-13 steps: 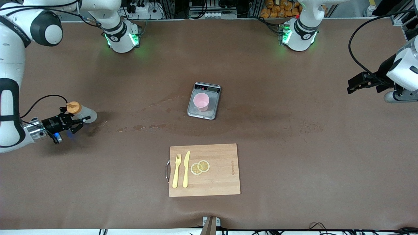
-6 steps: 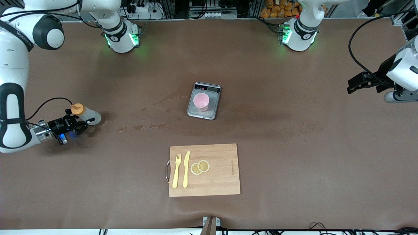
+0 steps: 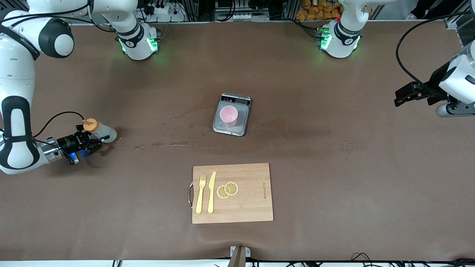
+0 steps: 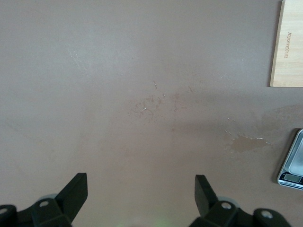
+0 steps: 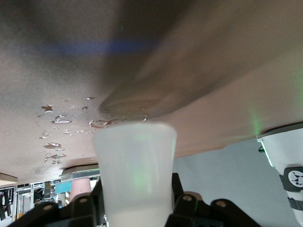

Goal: Add sauce to pink cup with both arms
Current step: 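Lower the bottle onto the table and open the right gripper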

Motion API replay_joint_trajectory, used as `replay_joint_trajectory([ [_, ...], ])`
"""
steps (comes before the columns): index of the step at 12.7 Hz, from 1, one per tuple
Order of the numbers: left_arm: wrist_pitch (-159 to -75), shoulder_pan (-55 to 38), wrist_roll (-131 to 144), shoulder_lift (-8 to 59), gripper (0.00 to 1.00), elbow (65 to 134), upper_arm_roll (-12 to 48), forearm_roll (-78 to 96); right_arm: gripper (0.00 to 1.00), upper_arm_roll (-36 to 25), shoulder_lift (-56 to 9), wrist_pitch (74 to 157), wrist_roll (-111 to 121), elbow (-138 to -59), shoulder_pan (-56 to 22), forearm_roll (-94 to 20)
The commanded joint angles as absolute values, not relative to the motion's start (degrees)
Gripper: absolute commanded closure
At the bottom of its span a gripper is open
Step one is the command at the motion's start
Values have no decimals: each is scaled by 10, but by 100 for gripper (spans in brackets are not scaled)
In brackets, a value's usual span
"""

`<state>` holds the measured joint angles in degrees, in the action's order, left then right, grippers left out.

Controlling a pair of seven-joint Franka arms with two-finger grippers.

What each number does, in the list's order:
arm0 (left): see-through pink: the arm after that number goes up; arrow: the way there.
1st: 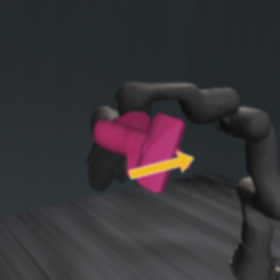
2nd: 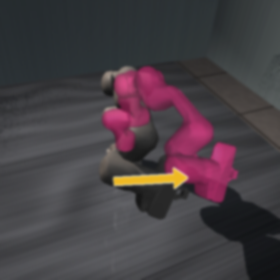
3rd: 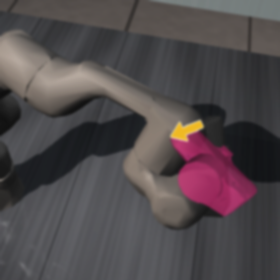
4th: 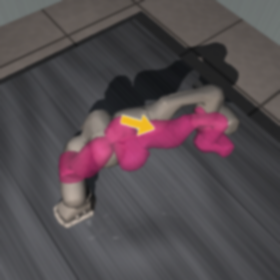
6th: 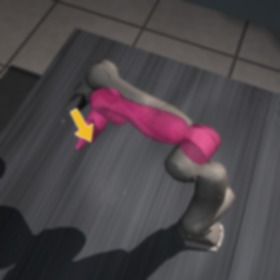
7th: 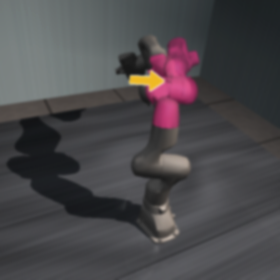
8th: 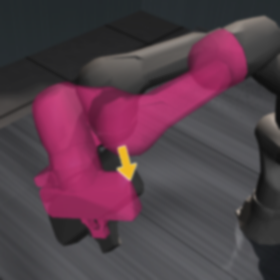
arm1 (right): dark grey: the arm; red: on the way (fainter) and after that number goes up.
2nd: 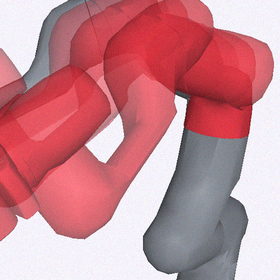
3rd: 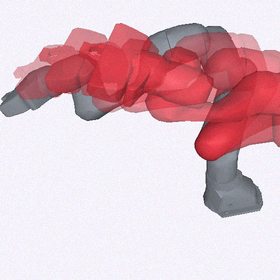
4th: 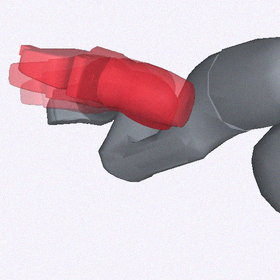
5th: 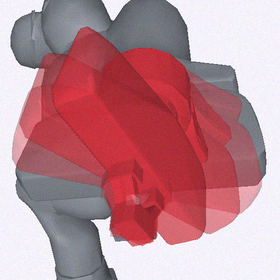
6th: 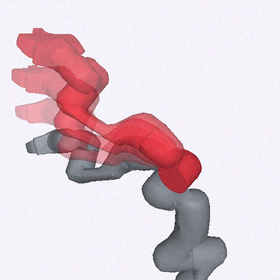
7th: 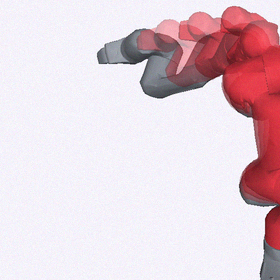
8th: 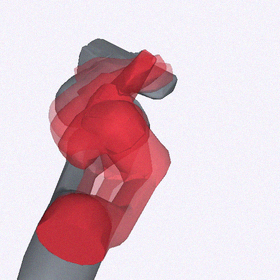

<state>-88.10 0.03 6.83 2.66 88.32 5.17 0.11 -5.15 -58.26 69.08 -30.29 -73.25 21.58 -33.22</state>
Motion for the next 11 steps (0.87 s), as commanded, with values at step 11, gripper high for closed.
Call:
replay_joint_trajectory([
  [11,-883,2,57,20,0,889,51,6,0,-55,-559,624,-334,-636,227,-316],
])
